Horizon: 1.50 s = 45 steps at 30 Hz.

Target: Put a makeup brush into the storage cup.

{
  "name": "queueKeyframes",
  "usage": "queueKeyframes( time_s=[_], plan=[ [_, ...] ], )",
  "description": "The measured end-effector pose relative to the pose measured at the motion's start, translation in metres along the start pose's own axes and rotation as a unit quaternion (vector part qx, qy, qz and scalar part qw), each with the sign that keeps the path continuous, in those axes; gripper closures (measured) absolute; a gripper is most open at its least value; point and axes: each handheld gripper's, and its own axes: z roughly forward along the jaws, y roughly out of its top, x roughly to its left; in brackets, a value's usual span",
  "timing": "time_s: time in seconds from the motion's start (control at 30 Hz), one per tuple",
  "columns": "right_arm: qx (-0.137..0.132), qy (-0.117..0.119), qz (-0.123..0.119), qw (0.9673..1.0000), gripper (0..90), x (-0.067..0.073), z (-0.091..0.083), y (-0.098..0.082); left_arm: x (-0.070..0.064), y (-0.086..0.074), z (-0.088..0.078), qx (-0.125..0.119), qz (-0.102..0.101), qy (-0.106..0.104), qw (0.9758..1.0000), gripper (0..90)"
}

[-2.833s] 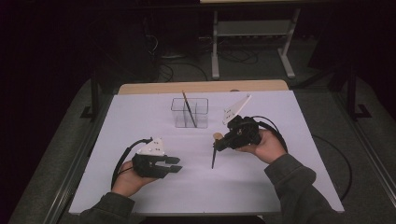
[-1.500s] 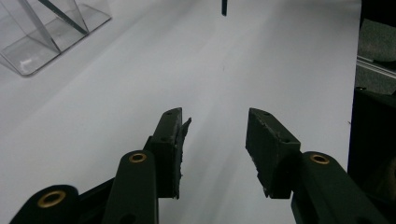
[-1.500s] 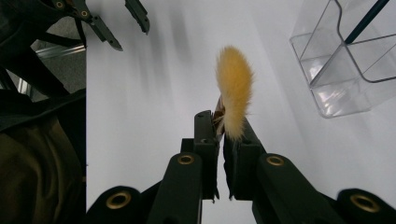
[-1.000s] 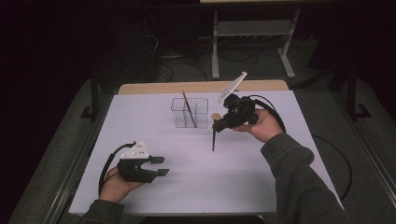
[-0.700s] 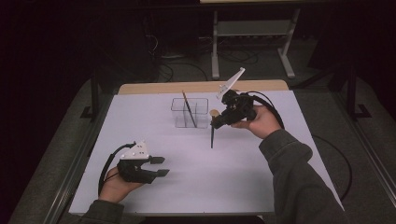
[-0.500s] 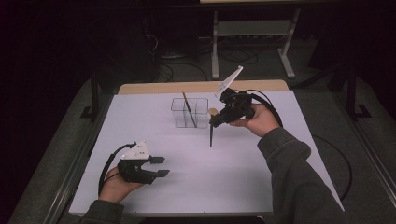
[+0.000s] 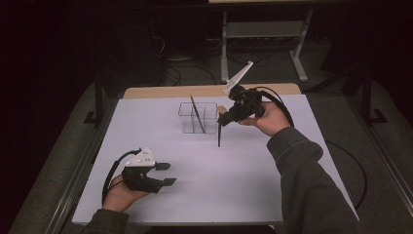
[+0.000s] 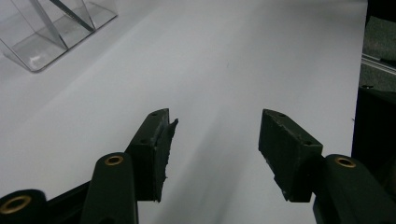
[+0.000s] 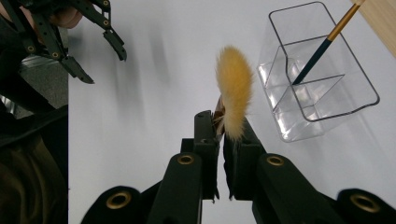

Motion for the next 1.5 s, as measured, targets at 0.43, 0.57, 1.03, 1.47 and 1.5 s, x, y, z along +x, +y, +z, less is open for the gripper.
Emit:
queueKeyframes(
  time_s=[0.43,0.57,1.03,1.47,1.5],
  plan=[
    [-0.002,-0.007,0.001,1.0000,83.3,-0.008,-0.003,0.012,0.003,-0.002,-0.004,0.003,0.003,0.006,1.0000,40.6],
    [-0.002,-0.009,0.002,1.0000,83.3,-0.010,-0.004,0.015,0.003,-0.002,-0.004,0.003,0.000,0.006,1.0000,39.5],
    [-0.001,-0.017,0.003,0.9998,83.3,-0.016,-0.007,0.026,0.003,-0.002,-0.005,0.000,-0.005,0.008,1.0000,34.8],
    [0.001,-0.025,0.008,0.9997,83.3,-0.023,-0.011,0.034,0.004,-0.003,-0.006,-0.002,-0.005,0.011,0.9999,32.5],
    [0.001,-0.026,0.010,0.9996,83.3,-0.024,-0.011,0.035,0.004,-0.003,-0.006,-0.002,-0.005,0.011,0.9999,32.4]
  ],
)
